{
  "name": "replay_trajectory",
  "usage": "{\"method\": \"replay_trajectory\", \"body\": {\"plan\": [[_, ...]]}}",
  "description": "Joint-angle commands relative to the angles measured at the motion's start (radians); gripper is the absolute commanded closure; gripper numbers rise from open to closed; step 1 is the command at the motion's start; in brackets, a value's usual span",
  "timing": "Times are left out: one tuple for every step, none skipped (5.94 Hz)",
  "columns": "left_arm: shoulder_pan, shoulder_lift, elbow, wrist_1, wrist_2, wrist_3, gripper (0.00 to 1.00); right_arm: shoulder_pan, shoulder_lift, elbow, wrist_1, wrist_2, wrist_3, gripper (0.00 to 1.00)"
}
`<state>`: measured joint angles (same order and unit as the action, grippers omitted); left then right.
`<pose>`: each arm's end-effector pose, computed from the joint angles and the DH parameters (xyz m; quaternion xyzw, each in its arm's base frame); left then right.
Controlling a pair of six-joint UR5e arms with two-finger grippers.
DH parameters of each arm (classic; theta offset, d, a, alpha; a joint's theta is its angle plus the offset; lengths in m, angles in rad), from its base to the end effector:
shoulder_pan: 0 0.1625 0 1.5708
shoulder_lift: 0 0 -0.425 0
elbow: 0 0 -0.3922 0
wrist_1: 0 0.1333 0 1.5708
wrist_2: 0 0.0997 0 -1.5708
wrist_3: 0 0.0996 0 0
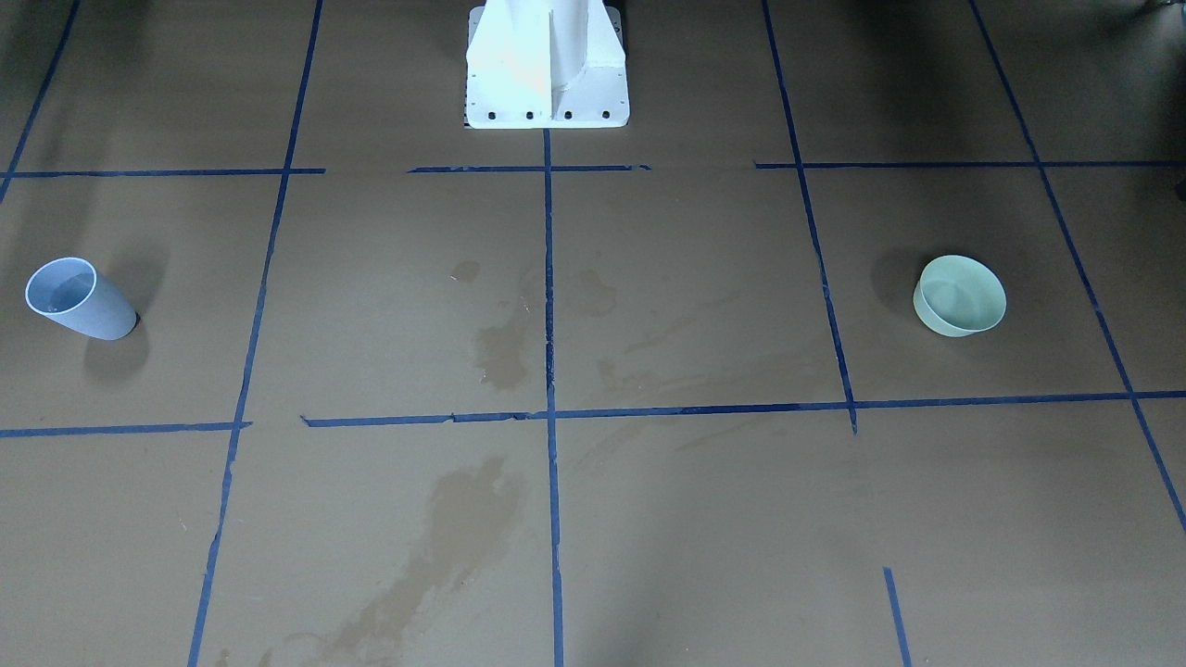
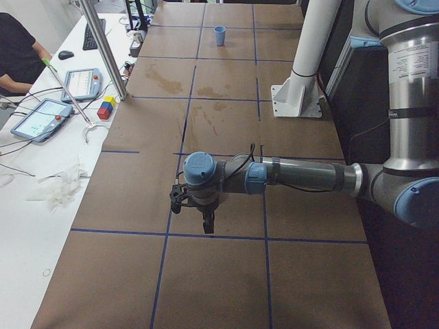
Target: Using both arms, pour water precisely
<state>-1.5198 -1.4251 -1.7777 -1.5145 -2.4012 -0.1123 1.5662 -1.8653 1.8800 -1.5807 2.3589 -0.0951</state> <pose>-0.0378 -0.4323 0.6257 -0.0307 0.4022 -0.0271 0.9146 0.0610 -0.3691 0.6332 0.0196 -0.3834 -0.0469 0.9222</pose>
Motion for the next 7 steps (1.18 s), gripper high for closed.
{"method": "replay_trajectory", "body": {"plan": [[0.0, 0.0, 0.014, -0.006, -0.003, 0.003, 0.0, 0.0, -0.015, 0.002, 0.008, 0.019, 0.0, 0.0], [0.0, 0.0, 0.014, -0.006, -0.004, 0.002, 0.0, 0.0, -0.038, -0.001, 0.046, 0.028, 0.003, 0.0], [0.0, 0.0, 0.009, -0.007, -0.003, 0.003, 0.0, -0.002, -0.052, -0.004, 0.117, 0.031, 0.002, 0.0], [0.001, 0.002, 0.011, -0.038, -0.003, 0.006, 0.0, -0.003, -0.057, -0.005, 0.123, 0.031, 0.003, 0.0], [0.001, 0.009, 0.011, -0.102, -0.003, 0.003, 0.0, -0.003, -0.057, -0.005, 0.129, 0.031, 0.015, 0.0], [0.003, 0.011, 0.009, -0.111, -0.004, 0.0, 0.0, -0.003, -0.057, -0.005, 0.128, 0.031, 0.014, 0.0], [0.016, 0.011, 0.011, -0.111, -0.004, 0.002, 0.0, -0.005, -0.057, -0.005, 0.128, 0.031, 0.015, 0.0]]}}
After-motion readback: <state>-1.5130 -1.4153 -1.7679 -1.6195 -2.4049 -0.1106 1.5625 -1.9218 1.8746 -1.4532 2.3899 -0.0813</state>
